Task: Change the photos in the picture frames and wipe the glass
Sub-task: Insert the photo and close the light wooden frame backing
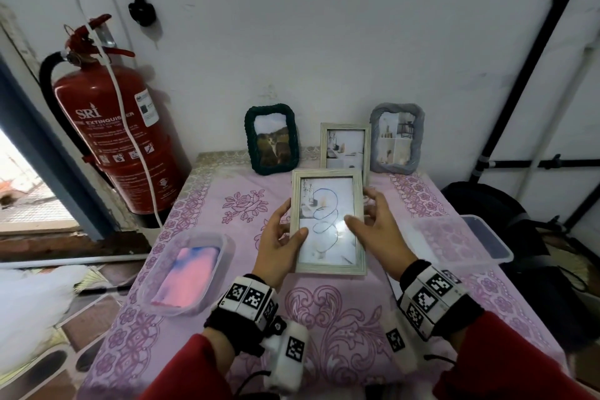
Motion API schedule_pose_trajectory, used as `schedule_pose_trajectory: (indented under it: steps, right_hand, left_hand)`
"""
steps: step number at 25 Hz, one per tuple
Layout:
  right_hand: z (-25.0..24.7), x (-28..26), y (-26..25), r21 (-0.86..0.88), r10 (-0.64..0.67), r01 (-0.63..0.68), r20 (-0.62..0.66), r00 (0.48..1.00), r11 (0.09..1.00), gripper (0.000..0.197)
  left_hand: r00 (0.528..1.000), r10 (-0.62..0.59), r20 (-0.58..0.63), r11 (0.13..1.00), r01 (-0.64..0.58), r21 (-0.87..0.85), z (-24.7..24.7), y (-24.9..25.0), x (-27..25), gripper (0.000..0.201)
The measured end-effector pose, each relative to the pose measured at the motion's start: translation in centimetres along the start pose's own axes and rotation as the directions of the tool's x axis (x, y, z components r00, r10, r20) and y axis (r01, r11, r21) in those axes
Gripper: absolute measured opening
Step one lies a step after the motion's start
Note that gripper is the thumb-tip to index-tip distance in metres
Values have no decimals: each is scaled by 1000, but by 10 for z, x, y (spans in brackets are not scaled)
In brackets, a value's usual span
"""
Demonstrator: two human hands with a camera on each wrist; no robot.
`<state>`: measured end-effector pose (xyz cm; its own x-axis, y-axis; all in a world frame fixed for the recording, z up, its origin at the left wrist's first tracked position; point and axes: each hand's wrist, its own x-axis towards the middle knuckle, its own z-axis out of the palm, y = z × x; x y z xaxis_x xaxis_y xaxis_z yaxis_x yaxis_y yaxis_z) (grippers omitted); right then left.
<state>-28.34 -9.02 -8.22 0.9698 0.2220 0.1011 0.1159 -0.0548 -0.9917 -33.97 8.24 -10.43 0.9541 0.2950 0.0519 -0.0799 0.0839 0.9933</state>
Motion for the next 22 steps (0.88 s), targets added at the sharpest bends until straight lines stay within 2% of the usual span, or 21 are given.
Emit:
schedule_pose_trajectory:
  steps: [3, 9, 15, 19, 22]
  right_hand:
    - [1, -3, 25, -165, 52, -39, 78, 996, 986, 65]
    - [-2, 2, 44, -254, 54, -1, 202, 978, 967, 63]
    - [-6, 9, 51, -314, 147, -70, 230, 962, 947, 63]
    - [-9, 9, 52, -326, 230, -153, 211, 950, 933, 63]
    - [-10, 10, 49, -462, 213, -80, 243, 946, 883, 59]
  left_hand:
    - [999, -38, -12, 996, 39, 79, -7, -11, 3, 57]
    - [991, -123, 53, 945, 101, 311, -15, -31, 4, 65]
    - [981, -113, 160, 895, 30, 445, -22, -29, 12, 62]
    - [987, -127, 96, 809, 47, 586, -24, -33, 17, 64]
    - [989, -144, 21, 733, 92, 674, -26, -36, 18, 67]
